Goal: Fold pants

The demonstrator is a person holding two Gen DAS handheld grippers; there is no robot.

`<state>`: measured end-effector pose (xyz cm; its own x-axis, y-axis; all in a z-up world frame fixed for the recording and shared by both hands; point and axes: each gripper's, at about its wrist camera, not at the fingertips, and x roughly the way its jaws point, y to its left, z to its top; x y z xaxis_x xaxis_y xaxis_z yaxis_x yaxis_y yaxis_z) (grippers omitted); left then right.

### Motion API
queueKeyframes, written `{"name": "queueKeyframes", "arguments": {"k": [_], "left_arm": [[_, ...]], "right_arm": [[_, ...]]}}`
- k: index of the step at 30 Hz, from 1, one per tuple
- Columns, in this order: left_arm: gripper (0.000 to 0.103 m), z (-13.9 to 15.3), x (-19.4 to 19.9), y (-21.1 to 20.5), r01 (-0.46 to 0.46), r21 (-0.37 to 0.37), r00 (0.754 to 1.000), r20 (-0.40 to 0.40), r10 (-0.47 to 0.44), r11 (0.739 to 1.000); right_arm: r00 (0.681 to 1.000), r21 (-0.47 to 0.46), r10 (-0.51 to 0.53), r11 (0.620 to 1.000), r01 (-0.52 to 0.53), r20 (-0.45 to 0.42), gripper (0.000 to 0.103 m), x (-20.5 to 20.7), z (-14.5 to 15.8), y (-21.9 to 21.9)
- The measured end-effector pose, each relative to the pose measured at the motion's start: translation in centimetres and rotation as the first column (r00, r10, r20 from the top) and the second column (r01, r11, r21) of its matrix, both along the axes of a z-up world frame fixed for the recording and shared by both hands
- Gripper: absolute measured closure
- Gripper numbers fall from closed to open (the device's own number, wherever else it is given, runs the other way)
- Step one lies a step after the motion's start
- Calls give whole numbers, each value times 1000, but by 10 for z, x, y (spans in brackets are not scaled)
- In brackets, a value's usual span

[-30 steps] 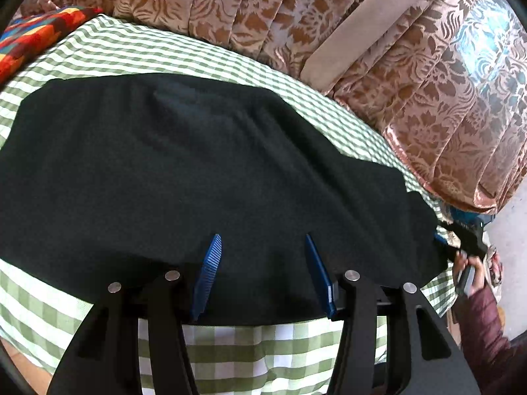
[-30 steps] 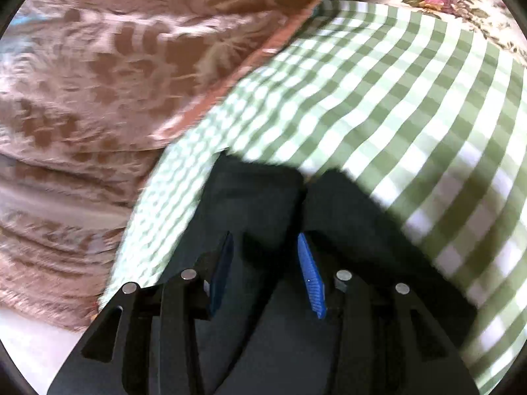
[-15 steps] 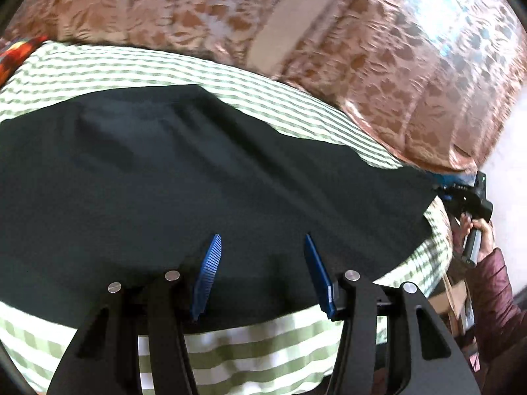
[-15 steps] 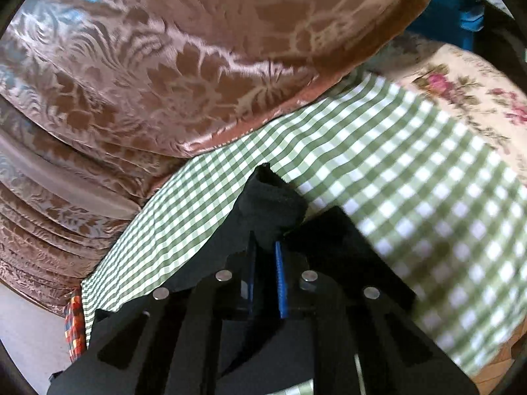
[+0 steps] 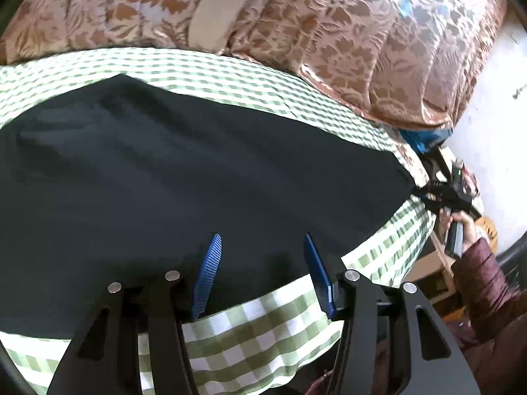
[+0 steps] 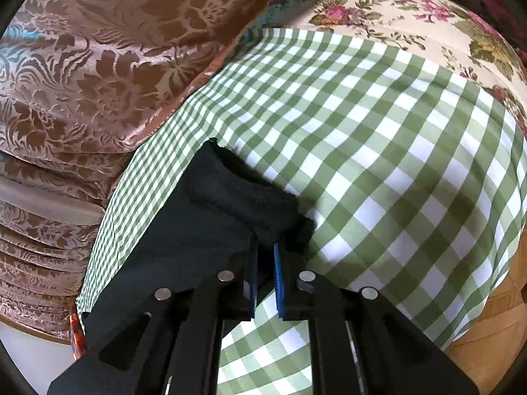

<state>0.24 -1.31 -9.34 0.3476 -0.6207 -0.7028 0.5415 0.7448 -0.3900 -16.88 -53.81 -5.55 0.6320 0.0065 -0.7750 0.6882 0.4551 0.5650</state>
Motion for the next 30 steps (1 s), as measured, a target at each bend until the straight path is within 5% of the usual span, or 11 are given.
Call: {"name": "queueKeyframes", "arguments": {"k": [3, 6, 15, 22, 24, 26, 30], "left_arm": [[52, -3, -5, -14, 45, 45, 999, 10, -45, 998], [52, -9, -10, -25, 87, 69, 996, 11, -88, 994], [44, -11, -18, -42, 175, 51, 984, 18, -176, 983], [44, -17, -19, -45, 200, 63, 979, 30, -203, 978], [44, -19, -18, -45, 204, 60, 978, 30, -206, 977], [54, -21, -15, -44, 197, 68, 979, 33, -199, 978], [103, -20, -11, -37, 174, 60, 983, 45, -177, 983]], "right_arm": [[999, 44, 9, 999, -10, 42, 90, -3, 1, 1], [991, 134, 29, 990, -46, 127, 57, -6, 2, 15], [935, 281, 212, 914, -293, 286, 60, 11, 1, 108], [909, 316, 318, 863, -395, 269, 70, 42, -9, 150], [909, 313, 322, 863, -397, 266, 82, 47, -10, 154], [907, 300, 339, 864, -405, 248, 95, 53, -11, 158], [901, 254, 360, 873, -417, 242, 97, 49, -3, 161]]}}
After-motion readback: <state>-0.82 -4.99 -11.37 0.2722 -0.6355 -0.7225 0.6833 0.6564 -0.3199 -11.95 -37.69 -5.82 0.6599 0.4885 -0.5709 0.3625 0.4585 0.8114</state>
